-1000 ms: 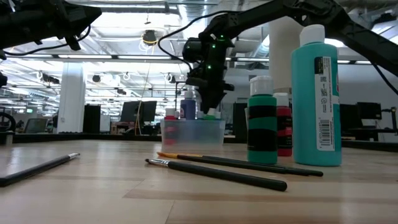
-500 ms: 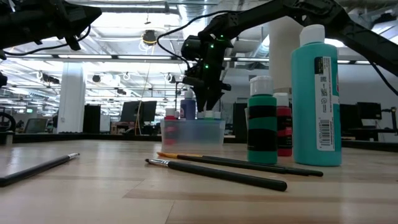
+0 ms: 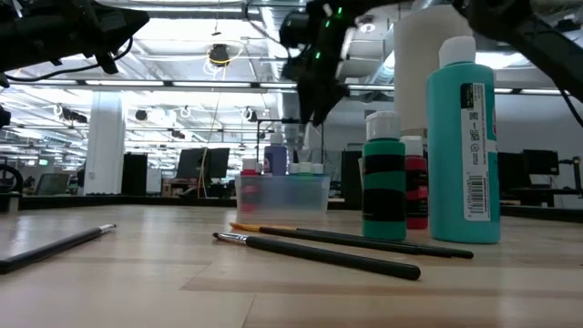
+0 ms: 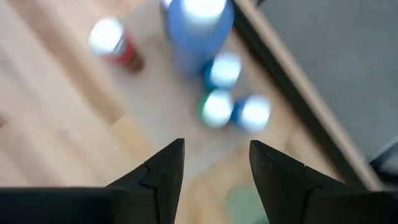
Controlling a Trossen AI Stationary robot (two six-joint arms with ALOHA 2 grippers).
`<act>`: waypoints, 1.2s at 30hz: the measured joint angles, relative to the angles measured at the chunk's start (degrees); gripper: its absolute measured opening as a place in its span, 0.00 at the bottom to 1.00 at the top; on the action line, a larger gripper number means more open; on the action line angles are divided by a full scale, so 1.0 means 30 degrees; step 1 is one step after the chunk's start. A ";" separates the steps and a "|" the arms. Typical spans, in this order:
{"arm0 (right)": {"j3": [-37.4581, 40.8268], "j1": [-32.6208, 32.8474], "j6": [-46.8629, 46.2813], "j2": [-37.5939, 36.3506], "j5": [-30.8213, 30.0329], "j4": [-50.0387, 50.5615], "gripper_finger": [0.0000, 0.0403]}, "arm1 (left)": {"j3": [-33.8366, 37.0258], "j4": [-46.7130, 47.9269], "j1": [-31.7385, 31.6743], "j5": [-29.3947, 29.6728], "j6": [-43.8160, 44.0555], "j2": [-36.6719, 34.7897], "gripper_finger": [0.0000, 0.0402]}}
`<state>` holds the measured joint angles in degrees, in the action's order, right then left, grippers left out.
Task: Pick & Place Paint Supplies
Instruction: Put the top light blue paint bottle into the transparent bin
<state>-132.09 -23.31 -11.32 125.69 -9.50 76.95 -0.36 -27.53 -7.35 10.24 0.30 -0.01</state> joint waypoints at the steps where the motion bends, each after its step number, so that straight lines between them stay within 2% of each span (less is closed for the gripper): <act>1: 0.0000 0.0244 -0.0680 -0.0231 0.0000 0.0734 0.44 | 0.0000 -0.0007 0.0000 0.0002 0.0003 0.0000 0.00; 7: 0.0723 0.2205 -0.4412 -0.0515 -0.0221 0.4467 0.44 | 0.0000 -0.0007 0.0000 0.0001 0.0000 0.0000 0.00; 12: 0.3469 0.4474 -0.5958 -0.1214 0.0028 0.4373 0.46 | 0.0000 -0.0005 0.0000 0.0000 0.0002 0.0000 0.00; 23: 1.2172 0.7947 -1.5034 -0.8170 0.0146 0.4389 0.52 | 0.0000 -0.0007 0.0000 -0.0005 0.0000 0.0000 0.00; 28: 1.6115 0.8673 -1.7910 -1.0648 0.0526 0.2720 0.54 | 0.0000 -0.0007 0.0000 0.0002 0.0000 0.0000 0.00; 32: 1.8528 0.8988 -1.8668 -1.2034 0.1209 0.0675 0.55 | 0.0000 -0.0007 0.0000 0.0002 0.0006 0.0000 0.00; 36: 1.9843 0.9179 -1.8888 -1.2764 0.1157 -0.0369 0.56 | 0.0000 -0.0007 0.0000 0.0002 0.0004 0.0000 0.00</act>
<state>-72.56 4.23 -67.98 87.40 -6.03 75.84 -0.36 -27.55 -7.35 10.24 0.31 -0.01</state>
